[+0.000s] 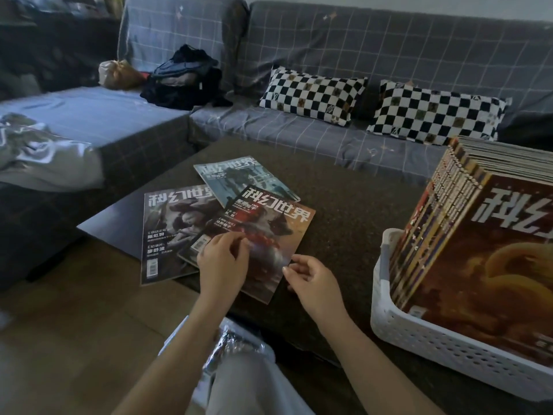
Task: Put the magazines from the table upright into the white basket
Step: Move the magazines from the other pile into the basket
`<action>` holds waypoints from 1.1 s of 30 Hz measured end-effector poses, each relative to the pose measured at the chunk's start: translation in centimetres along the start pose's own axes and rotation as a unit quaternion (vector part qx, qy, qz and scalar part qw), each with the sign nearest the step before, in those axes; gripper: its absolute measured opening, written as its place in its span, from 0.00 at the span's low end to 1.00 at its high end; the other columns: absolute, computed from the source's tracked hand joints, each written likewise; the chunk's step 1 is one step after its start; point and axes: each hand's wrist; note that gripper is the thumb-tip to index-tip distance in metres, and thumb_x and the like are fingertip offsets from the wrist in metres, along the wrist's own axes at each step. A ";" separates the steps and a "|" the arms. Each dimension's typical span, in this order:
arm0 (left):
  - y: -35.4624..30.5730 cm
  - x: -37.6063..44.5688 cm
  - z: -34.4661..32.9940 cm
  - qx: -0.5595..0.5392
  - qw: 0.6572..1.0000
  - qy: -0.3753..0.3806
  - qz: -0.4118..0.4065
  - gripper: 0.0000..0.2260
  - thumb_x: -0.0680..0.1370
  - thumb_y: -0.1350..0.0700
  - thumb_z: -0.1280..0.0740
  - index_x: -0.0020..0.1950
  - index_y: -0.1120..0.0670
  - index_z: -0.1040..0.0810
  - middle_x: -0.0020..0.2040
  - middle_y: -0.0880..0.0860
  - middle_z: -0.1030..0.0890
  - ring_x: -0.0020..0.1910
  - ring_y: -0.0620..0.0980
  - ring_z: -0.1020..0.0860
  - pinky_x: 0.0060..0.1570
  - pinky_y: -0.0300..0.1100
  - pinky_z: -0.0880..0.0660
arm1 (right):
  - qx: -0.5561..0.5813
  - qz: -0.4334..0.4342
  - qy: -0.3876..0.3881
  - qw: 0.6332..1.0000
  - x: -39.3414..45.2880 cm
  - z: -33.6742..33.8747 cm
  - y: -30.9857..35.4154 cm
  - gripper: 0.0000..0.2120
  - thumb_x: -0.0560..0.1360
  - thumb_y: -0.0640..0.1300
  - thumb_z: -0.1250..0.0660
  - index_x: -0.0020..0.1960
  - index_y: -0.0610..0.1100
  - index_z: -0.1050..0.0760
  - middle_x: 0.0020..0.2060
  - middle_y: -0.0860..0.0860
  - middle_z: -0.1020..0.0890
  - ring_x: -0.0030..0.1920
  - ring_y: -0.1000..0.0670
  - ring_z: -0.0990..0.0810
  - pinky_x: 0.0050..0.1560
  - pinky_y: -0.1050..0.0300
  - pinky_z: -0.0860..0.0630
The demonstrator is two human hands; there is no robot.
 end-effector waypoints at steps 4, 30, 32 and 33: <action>2.1 2.0 -0.5 0.090 0.995 0.025 0.028 0.16 0.79 0.49 0.38 0.64 0.54 0.23 0.69 0.57 0.28 0.71 0.56 0.36 0.73 0.53 0.51 | -0.001 -0.037 -0.020 0.999 1.1 -1.1 -0.5 0.19 0.74 0.46 0.31 0.64 0.47 0.27 0.48 0.55 0.21 0.49 0.55 0.20 0.55 0.55 0.22; -0.6 -5.2 7.4 -0.221 0.968 -0.062 0.104 0.09 0.73 0.57 0.27 0.41 0.49 0.27 0.39 0.48 0.20 0.36 0.44 0.20 0.30 0.33 0.28 | 0.134 -0.089 0.026 0.987 -4.8 3.6 0.2 0.17 0.74 0.49 0.32 0.60 0.44 0.24 0.45 0.54 0.16 0.40 0.57 0.19 0.37 0.66 0.26; -1.6 -6.0 8.7 -0.252 0.962 -0.061 0.087 0.09 0.72 0.57 0.27 0.42 0.50 0.27 0.39 0.49 0.19 0.34 0.44 0.19 0.30 0.34 0.26 | 0.144 -0.051 0.020 0.988 -5.7 4.3 0.5 0.06 0.74 0.47 0.32 0.49 0.48 0.20 0.33 0.58 0.16 0.33 0.61 0.19 0.28 0.70 0.28; -2.2 -6.3 9.3 -0.267 0.958 -0.061 0.084 0.09 0.72 0.57 0.27 0.42 0.51 0.27 0.39 0.49 0.19 0.33 0.43 0.18 0.29 0.34 0.26 | 0.137 -0.029 0.011 0.990 -6.1 4.7 0.6 0.04 0.74 0.47 0.32 0.47 0.49 0.20 0.35 0.57 0.16 0.34 0.61 0.18 0.30 0.70 0.27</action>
Point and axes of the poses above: each hand's wrist, its own x-axis towards the middle knuckle, its own z-axis out of the back of the hand, y = z × x
